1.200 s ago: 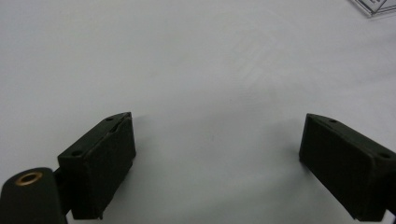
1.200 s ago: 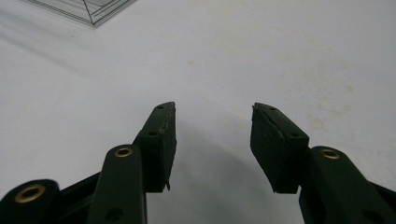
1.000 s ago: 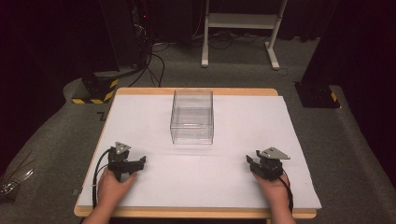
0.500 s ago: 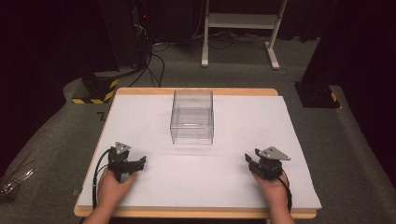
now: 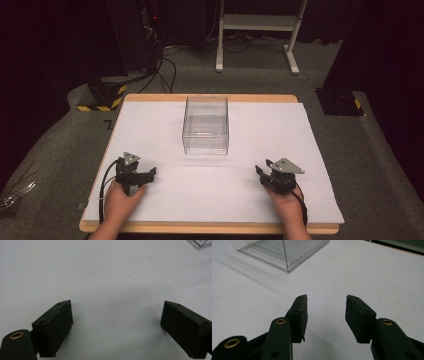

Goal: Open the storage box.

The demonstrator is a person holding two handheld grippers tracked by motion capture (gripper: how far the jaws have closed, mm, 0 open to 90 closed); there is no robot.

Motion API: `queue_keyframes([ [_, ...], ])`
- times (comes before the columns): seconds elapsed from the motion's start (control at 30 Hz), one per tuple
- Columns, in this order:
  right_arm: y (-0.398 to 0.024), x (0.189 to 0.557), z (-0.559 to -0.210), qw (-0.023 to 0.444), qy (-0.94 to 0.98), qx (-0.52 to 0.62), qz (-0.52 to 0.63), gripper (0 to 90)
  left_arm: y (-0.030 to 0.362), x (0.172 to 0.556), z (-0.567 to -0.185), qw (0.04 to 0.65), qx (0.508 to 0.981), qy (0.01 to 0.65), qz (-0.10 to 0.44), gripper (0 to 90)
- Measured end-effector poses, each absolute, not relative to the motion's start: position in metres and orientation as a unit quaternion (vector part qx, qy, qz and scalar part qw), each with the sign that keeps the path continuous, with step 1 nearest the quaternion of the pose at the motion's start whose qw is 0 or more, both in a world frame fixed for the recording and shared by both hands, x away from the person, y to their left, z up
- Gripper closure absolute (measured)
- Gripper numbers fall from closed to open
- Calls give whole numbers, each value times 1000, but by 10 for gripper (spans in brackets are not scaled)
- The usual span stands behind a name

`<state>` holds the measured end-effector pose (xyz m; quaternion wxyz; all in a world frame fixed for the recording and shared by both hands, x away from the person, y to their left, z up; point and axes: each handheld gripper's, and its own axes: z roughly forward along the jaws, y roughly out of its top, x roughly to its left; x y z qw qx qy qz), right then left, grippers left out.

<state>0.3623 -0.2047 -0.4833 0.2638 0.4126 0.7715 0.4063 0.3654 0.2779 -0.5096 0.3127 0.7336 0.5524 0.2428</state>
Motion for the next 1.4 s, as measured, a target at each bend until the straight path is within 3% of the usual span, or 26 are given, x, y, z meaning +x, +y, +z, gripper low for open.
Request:
queue_keyframes([
  [0.77,-168,350,-472,254,762,389,451,535,278,365,-510,313,733,553,243,110],
  [1.4,-127,361,-472,224,786,361,448,440,278,365,-510,313,733,553,243,110],
])
